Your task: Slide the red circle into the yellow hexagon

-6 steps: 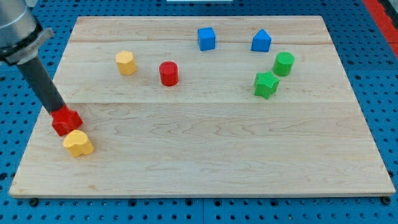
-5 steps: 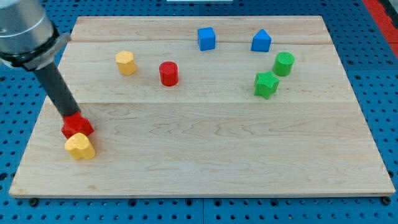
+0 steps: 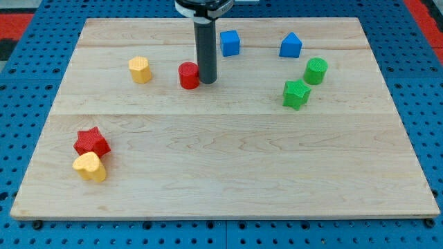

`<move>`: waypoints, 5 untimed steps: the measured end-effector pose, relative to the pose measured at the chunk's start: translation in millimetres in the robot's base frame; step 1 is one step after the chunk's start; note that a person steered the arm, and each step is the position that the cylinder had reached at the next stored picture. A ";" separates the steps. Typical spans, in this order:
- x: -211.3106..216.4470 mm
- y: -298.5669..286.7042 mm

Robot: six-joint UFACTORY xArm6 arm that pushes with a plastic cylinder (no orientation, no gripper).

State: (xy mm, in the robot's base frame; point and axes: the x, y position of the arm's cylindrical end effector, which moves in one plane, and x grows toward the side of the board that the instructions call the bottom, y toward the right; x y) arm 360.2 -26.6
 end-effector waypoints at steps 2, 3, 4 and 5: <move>-5.8 -26.2; -5.8 -65.5; -8.1 -84.5; -28.7 -91.2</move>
